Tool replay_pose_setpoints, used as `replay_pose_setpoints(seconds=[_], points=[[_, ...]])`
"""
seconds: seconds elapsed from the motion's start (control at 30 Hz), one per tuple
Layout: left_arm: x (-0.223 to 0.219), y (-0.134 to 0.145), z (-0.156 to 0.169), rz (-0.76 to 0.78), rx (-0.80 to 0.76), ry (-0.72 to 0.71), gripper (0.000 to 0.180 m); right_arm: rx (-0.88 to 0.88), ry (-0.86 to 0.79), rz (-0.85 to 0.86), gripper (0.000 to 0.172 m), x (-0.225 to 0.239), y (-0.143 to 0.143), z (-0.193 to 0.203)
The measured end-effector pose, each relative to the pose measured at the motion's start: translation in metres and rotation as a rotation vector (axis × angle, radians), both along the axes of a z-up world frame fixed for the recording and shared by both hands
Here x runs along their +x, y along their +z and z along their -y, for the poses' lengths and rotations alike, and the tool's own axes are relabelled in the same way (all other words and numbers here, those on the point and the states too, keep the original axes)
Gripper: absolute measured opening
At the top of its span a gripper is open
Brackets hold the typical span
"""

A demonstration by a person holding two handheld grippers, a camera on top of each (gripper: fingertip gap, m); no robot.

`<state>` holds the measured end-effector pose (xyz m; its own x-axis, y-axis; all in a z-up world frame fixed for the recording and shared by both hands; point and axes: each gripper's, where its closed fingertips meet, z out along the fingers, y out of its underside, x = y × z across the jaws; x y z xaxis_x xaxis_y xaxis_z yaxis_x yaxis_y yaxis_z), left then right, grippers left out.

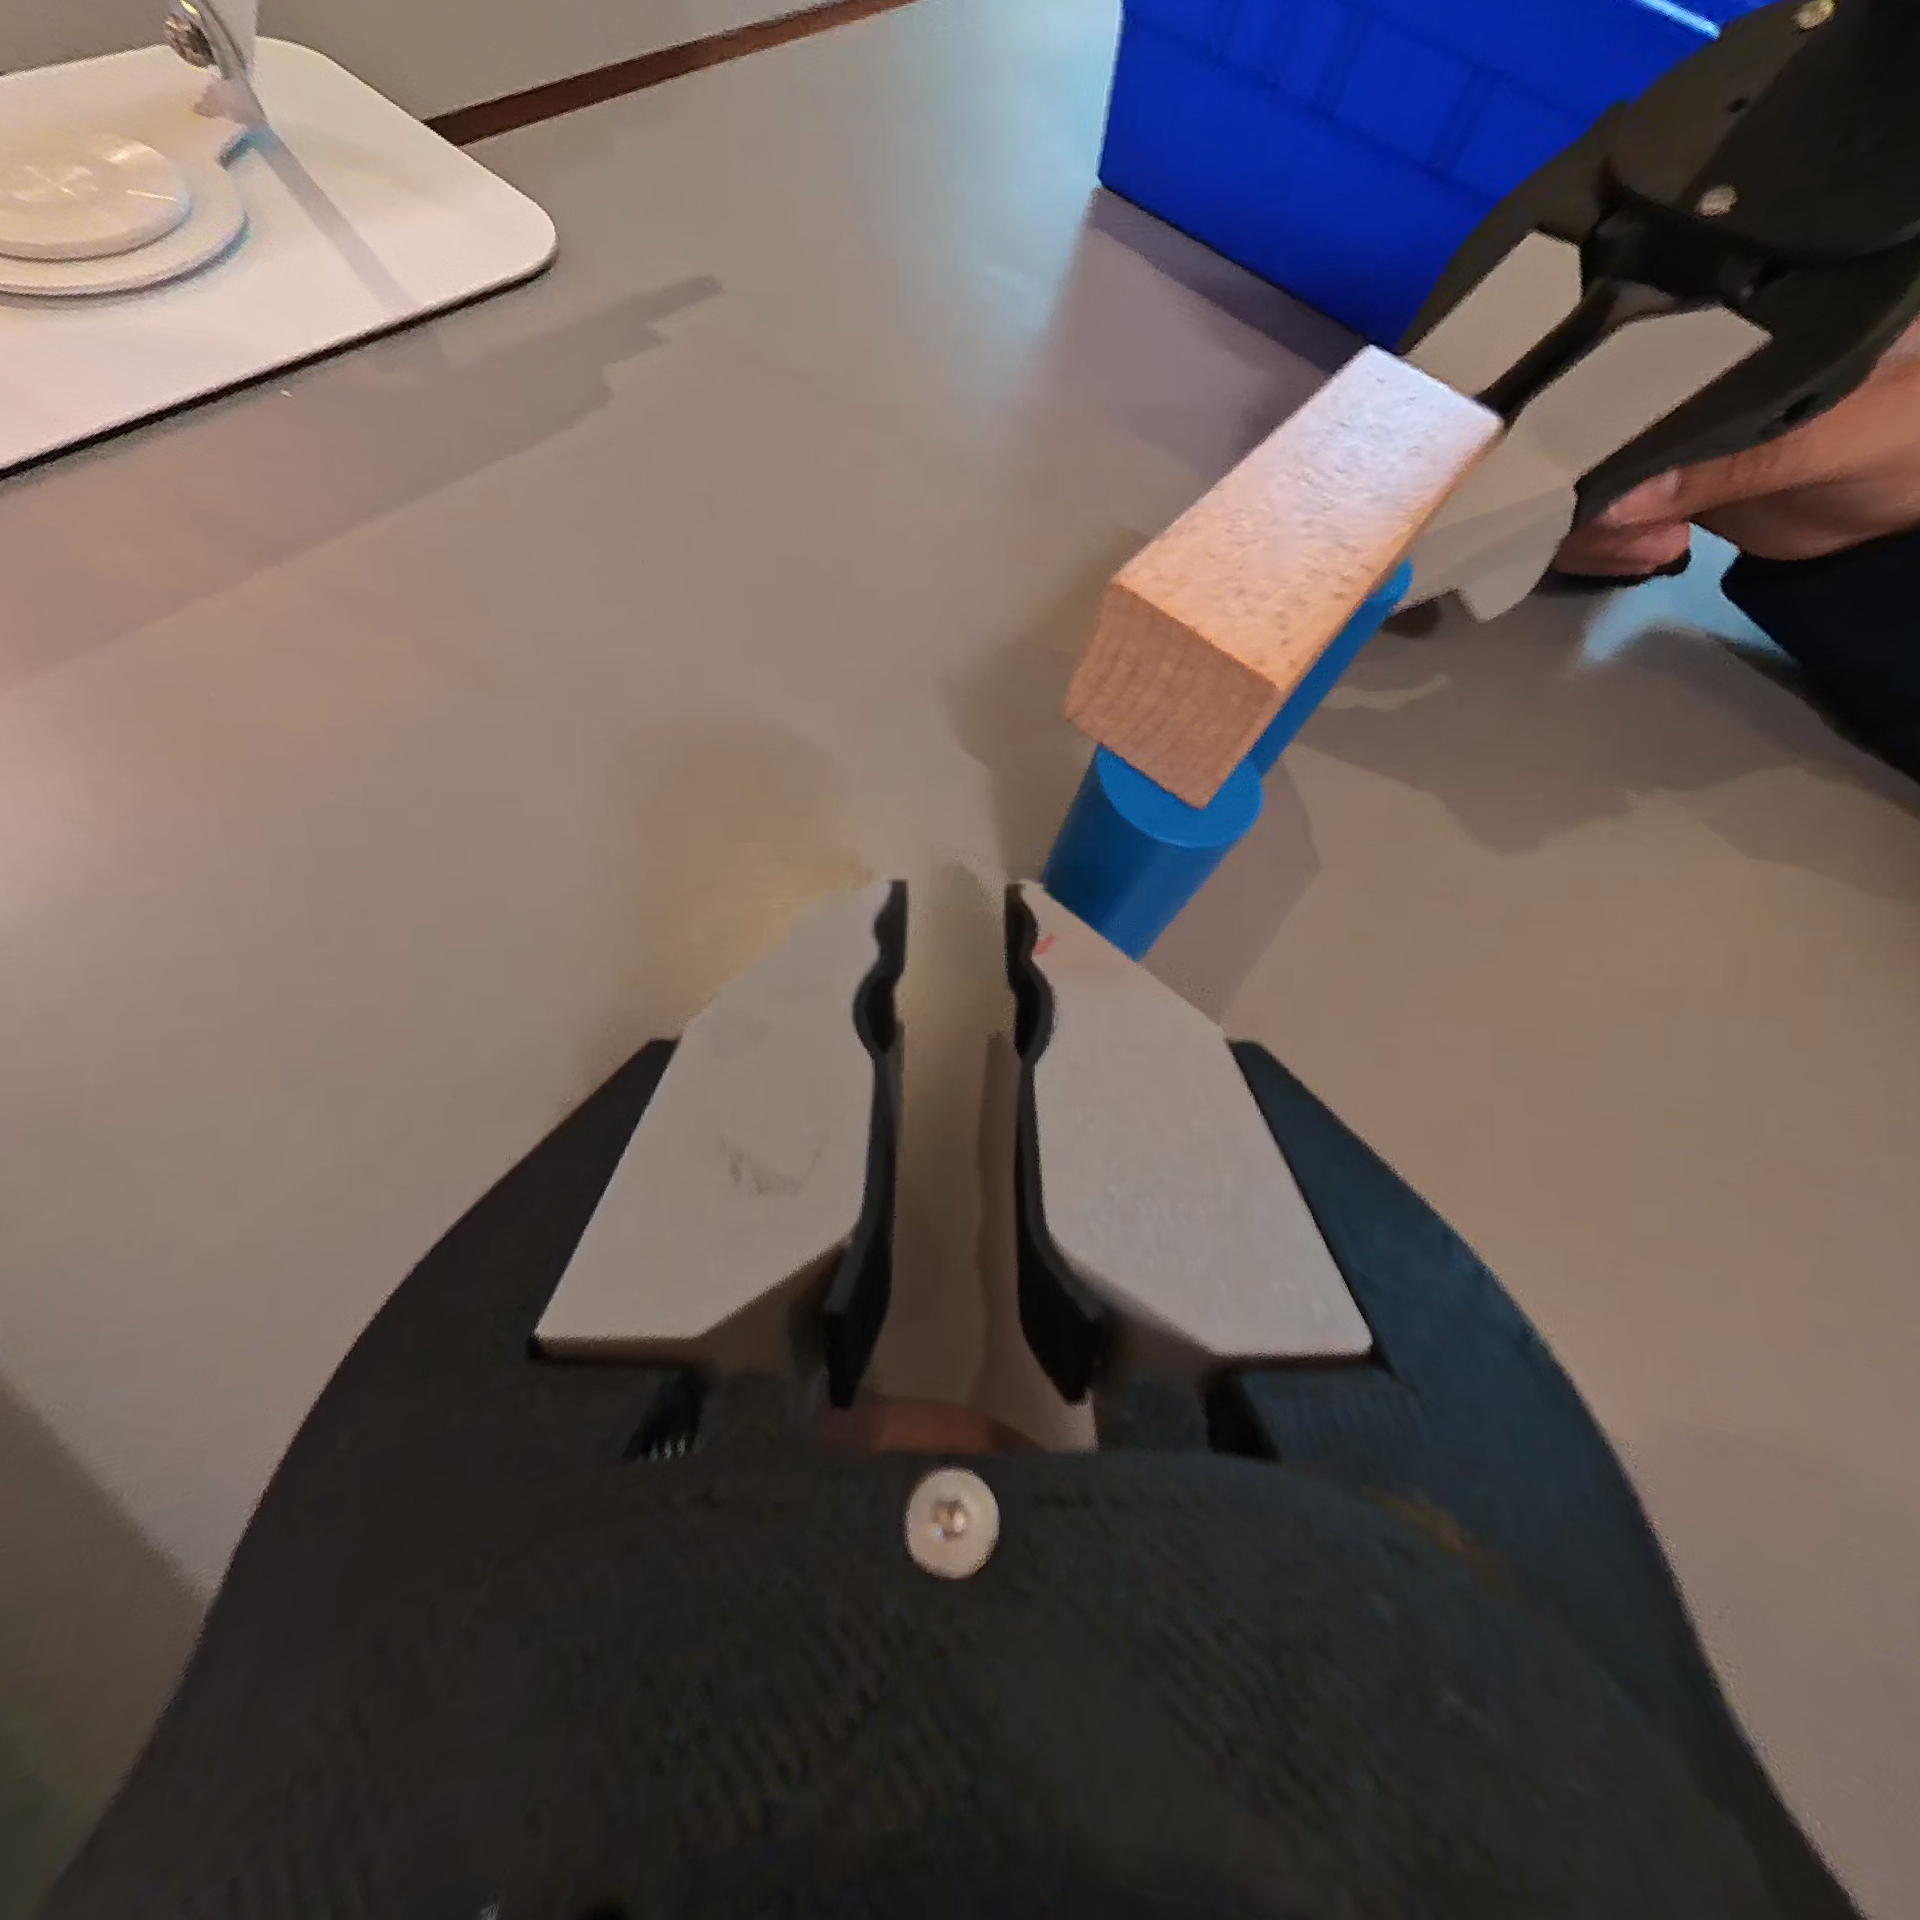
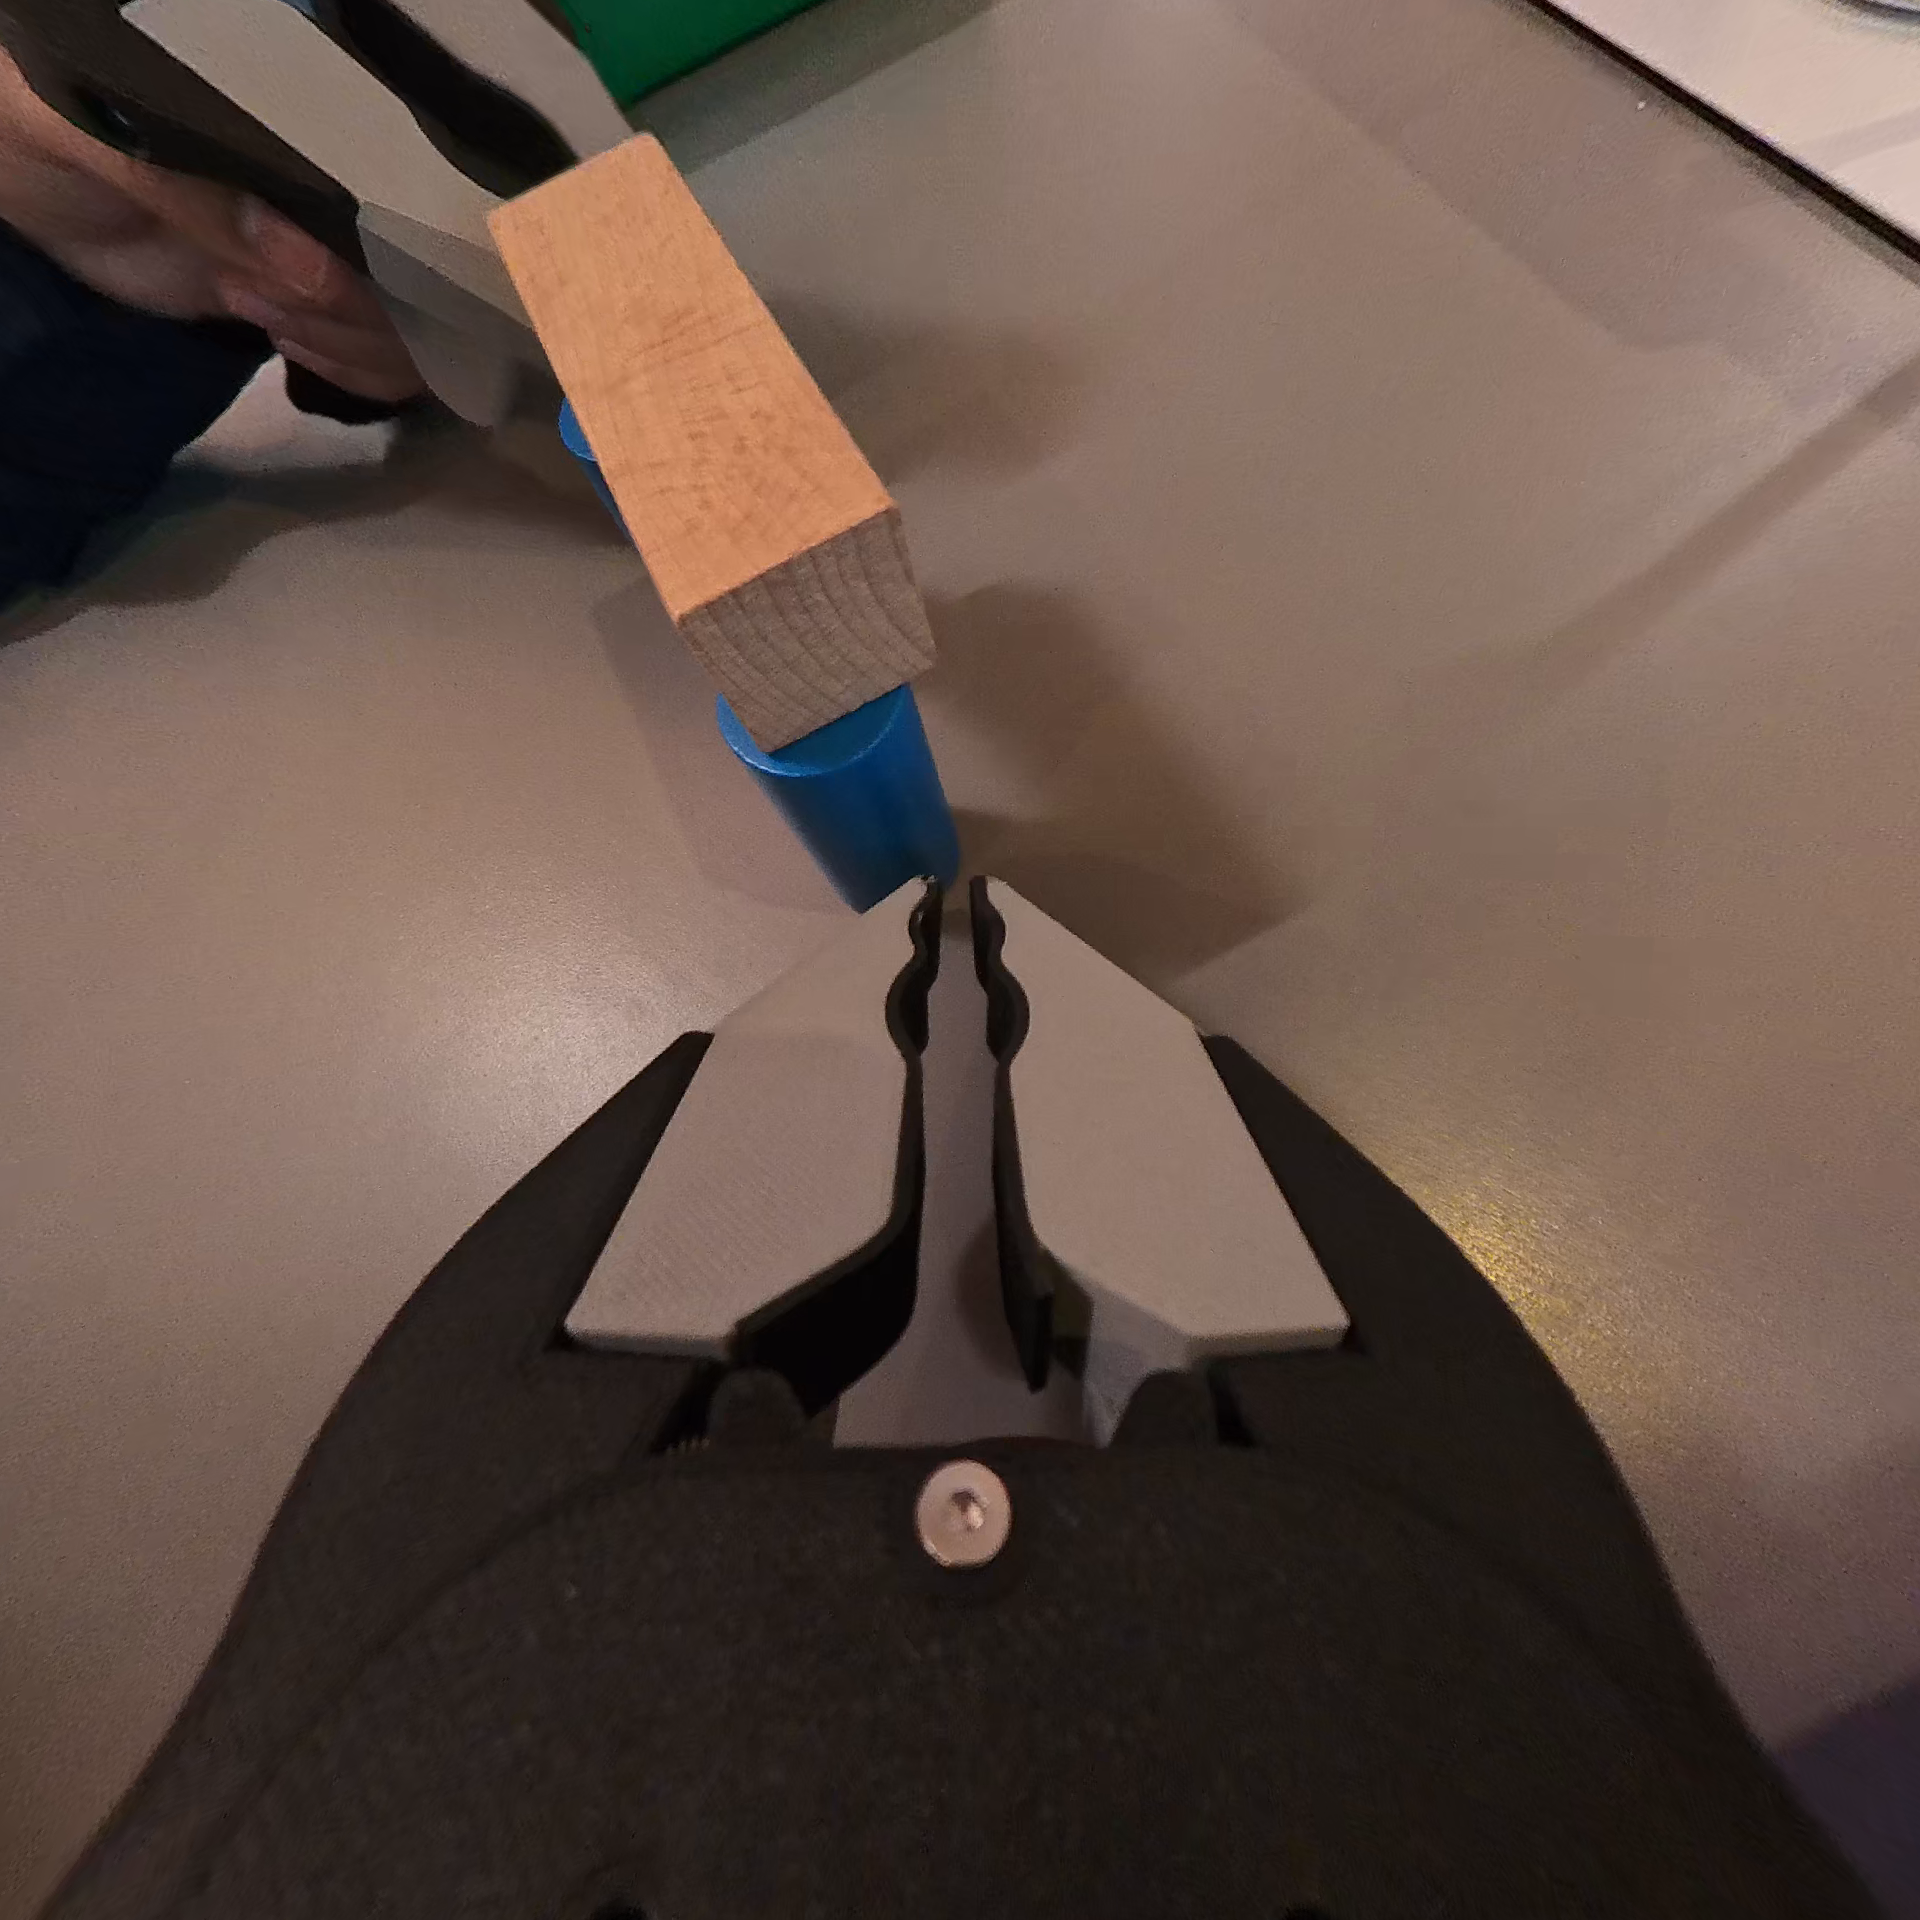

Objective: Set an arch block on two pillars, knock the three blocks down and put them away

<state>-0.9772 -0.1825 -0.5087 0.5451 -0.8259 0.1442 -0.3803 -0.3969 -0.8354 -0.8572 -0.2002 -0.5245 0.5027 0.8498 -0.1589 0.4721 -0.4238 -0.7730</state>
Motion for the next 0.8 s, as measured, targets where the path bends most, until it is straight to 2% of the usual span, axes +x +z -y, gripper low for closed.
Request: replay_pose_setpoints(seconds=[0.1,0.4,0.5,0.8], points=[[-0.007,0.001,0.006,-0.005,-0.012,-0.034,0.008,0.003,-0.003,-0.006,0.002,0.0,0.001,-0.001],[0.012,-0.021,0.03,-0.074,-0.078,-0.155,0.01,0.003,0.002,-0.001,0.002,-0.001,0.001,0.0],[0.014,-0.021,0.027,-0.076,-0.072,-0.136,0.017,0.001,0.001,-0.001,0.003,-0.001,0.0,0.0],[0.016,-0.02,0.021,-0.076,-0.063,-0.104,0.019,-0.003,0.005,0.008,0.003,-0.002,-0.002,0.001]])
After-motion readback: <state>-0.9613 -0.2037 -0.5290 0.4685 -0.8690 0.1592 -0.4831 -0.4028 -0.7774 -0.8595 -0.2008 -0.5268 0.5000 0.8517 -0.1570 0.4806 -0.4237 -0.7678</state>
